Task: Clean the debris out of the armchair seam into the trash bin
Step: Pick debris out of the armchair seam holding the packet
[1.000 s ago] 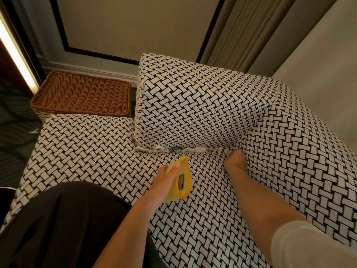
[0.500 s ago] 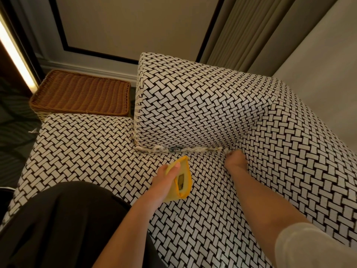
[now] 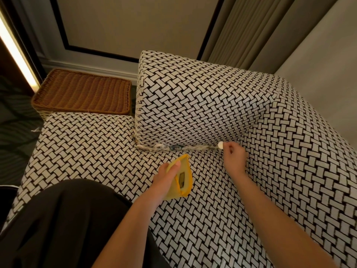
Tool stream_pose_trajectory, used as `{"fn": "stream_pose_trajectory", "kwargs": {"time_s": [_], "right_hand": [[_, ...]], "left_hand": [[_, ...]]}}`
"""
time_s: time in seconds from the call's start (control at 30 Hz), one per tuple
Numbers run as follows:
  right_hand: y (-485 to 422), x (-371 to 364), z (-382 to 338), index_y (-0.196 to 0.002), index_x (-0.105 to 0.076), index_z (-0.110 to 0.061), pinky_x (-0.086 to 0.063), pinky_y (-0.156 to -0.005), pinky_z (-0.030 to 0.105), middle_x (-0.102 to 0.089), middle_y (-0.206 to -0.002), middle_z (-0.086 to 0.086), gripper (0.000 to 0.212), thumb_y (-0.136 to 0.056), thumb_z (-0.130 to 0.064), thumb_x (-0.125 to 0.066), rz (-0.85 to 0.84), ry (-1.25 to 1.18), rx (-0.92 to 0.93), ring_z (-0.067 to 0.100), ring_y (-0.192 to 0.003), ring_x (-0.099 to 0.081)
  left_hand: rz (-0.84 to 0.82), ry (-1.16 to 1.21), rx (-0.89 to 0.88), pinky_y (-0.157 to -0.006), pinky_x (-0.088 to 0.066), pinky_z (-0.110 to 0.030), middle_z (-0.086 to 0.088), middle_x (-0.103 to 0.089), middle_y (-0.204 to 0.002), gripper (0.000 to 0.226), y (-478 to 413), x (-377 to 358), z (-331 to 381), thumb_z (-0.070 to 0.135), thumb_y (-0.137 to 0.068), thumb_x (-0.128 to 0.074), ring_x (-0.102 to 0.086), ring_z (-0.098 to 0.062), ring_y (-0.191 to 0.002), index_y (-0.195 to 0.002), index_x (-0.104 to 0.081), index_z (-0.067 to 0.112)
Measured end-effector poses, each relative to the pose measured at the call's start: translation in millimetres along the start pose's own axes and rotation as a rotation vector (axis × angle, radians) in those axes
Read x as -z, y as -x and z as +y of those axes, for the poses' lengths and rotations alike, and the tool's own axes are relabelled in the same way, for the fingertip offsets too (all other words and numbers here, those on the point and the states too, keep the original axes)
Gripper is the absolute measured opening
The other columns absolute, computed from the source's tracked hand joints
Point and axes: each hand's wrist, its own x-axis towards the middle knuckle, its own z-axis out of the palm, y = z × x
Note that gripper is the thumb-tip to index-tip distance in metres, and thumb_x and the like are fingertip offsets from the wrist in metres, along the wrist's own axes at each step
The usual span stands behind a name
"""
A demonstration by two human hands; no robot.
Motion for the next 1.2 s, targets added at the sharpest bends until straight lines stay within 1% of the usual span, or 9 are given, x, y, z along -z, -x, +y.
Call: {"fn": "stream_pose_trajectory", "kwargs": {"time_s": [0.1,0.33,0.47,0.53,0.63,0.77,0.87,1.07,1.2], "right_hand": [[30,10,-28,-0.086,-0.062,-0.008,-0.026,-0.041,0.019,-0.046,-0.058,-0.004,0.019,-0.095,-0.018,-0.049,-0.135,-0.209,0.03,0.007,-0.046,-0.033],[98,21,-80,-0.071,-0.06,-0.012,-0.029,-0.043,0.012,-0.046,-0.054,-0.008,0.023,-0.092,-0.016,-0.054,-0.373,-0.302,0.209,0.002,-0.044,-0.037],[113,21,-78,-0.073,-0.064,-0.009,-0.031,-0.043,0.015,-0.047,-0.052,-0.01,0.023,-0.09,-0.021,-0.057,-0.37,-0.236,0.23,0.004,-0.045,-0.039],[117,25,-75,-0.072,-0.065,-0.011,-0.031,-0.043,0.015,-0.046,-0.051,-0.01,0.023,-0.09,-0.022,-0.058,-0.367,-0.222,0.225,0.004,-0.045,-0.04],[120,33,-66,-0.07,-0.06,-0.021,-0.03,-0.044,0.016,-0.048,-0.055,-0.007,0.022,-0.092,-0.019,-0.055,-0.376,-0.27,0.187,0.004,-0.047,-0.037],[121,42,-48,-0.089,-0.061,-0.019,-0.026,-0.042,0.015,-0.044,-0.054,-0.006,0.014,-0.095,-0.015,-0.049,-0.348,-0.332,0.117,0.004,-0.044,-0.032],[108,44,-21,-0.089,-0.062,-0.015,-0.028,-0.039,0.014,-0.048,-0.057,-0.004,0.012,-0.094,-0.015,-0.051,-0.231,-0.243,0.0,0.002,-0.042,-0.033],[65,31,40,-0.107,-0.061,-0.006,-0.038,-0.045,0.023,-0.051,-0.061,-0.003,0.018,-0.092,-0.01,-0.053,-0.099,-0.07,-0.284,0.011,-0.047,-0.04],[36,23,46,-0.124,-0.052,-0.008,-0.039,-0.048,0.021,-0.059,-0.091,0.005,0.031,-0.093,-0.013,-0.051,-0.119,0.011,-0.36,0.009,-0.056,-0.047]], "left_hand": [[0.074,-0.041,0.044,-0.106,-0.029,-0.045,-0.007,-0.035,-0.143,0.066,-8,3,-2,0.059,-0.089,-0.034,-0.036,-0.031,-0.128,-0.14,-0.032,0.019],[-0.08,0.081,-0.019,-0.1,-0.035,-0.042,0.0,-0.047,-0.126,0.056,38,1,1,0.066,-0.087,-0.031,-0.043,-0.025,-0.119,-0.13,-0.037,0.03],[-0.089,0.15,-0.071,-0.105,-0.033,-0.049,-0.005,-0.049,-0.131,0.071,50,-6,-1,0.071,-0.078,-0.038,-0.046,-0.026,-0.12,-0.131,-0.041,0.023],[-0.071,0.165,-0.063,-0.102,-0.036,-0.051,-0.004,-0.049,-0.13,0.096,56,-12,-7,0.085,-0.054,-0.042,-0.047,-0.027,-0.118,-0.132,-0.038,0.029],[-0.065,0.208,-0.066,-0.099,-0.039,-0.052,-0.003,-0.048,-0.131,0.107,61,-19,-17,0.087,-0.042,-0.044,-0.047,-0.027,-0.117,-0.134,-0.033,0.033],[-0.076,0.163,-0.053,-0.1,-0.037,-0.054,-0.001,-0.045,-0.131,0.091,59,-19,-24,0.083,-0.056,-0.042,-0.045,-0.027,-0.118,-0.134,-0.031,0.037],[-0.07,0.211,-0.04,-0.1,-0.037,-0.055,-0.003,-0.045,-0.131,0.073,55,-19,-27,0.074,-0.072,-0.042,-0.046,-0.029,-0.117,-0.133,-0.032,0.035],[-0.092,0.216,-0.02,-0.1,-0.037,-0.054,-0.005,-0.045,-0.129,0.078,52,-19,-26,0.076,-0.067,-0.043,-0.046,-0.03,-0.116,-0.133,-0.031,0.036],[-0.082,0.215,-0.015,-0.1,-0.037,-0.053,-0.005,-0.045,-0.128,0.062,49,-19,-27,0.068,-0.081,-0.04,-0.046,-0.03,-0.115,-0.132,-0.032,0.034]]}}
